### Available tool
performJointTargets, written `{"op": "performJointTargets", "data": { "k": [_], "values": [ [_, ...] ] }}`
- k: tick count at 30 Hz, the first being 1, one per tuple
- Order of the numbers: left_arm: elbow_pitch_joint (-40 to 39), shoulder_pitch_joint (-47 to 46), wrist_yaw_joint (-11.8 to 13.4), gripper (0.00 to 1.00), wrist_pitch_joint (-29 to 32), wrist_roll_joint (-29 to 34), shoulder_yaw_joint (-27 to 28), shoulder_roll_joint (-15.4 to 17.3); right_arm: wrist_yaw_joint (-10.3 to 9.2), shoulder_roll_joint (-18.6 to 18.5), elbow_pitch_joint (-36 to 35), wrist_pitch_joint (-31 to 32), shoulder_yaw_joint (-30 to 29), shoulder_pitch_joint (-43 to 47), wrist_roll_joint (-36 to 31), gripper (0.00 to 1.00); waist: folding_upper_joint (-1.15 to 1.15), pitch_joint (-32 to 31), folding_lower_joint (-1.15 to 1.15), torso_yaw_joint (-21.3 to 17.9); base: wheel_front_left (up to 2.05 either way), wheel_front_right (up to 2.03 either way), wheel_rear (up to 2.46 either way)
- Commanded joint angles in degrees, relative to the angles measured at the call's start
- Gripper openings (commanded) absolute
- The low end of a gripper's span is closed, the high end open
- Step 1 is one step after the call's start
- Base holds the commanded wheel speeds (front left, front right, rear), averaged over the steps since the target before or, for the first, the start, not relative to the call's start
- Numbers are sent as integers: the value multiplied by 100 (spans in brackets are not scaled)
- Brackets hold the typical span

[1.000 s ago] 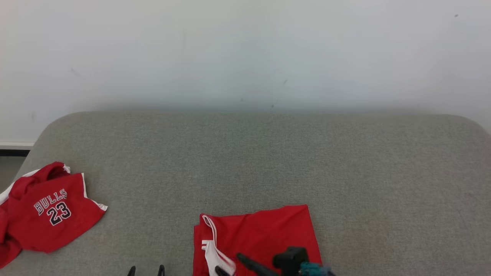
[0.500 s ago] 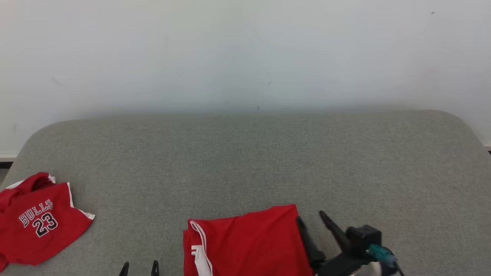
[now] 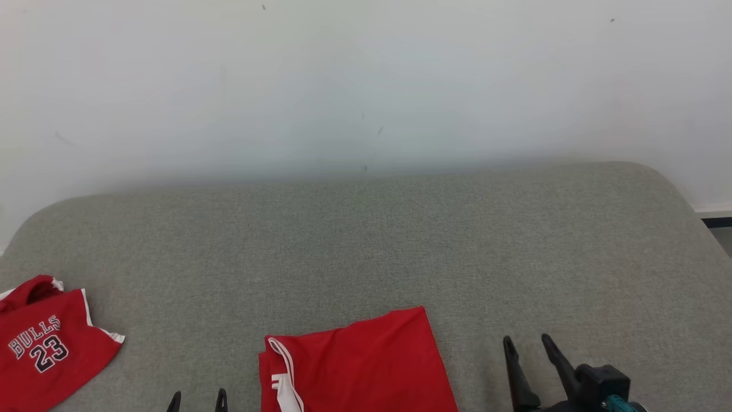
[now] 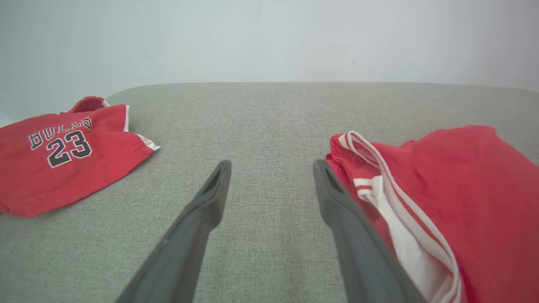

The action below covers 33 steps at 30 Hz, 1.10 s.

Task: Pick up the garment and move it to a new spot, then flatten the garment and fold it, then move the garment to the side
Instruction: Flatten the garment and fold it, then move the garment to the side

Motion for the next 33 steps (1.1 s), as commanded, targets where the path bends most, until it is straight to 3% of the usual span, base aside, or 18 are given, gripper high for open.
{"op": "performJointTargets", "data": {
  "k": [1, 6, 22, 33],
  "values": [
    [-66, 47, -6, 100, -18, 53, 9, -7, -15, 6, -62, -25, -53, 66, 29, 100, 0, -14, 0, -25, 0, 0, 0],
    [-179, 139, -10, 100, -18, 103, 66, -7, -15, 11, -190, -25, -266, 225, 151, 100, 0, -38, 0, -89, 0, 0, 0],
    [-344, 255, 3, 100, -18, 96, 142, -7, -15, 10, -176, -25, -181, 263, 201, 100, 0, -65, 0, -177, 0, 0, 0],
    [-271, 139, -67, 100, -18, 60, -159, -8, -15, 14, 342, -25, 212, 52, 426, 100, 0, 169, 0, 157, 0, 0, 0]
  ]
}}
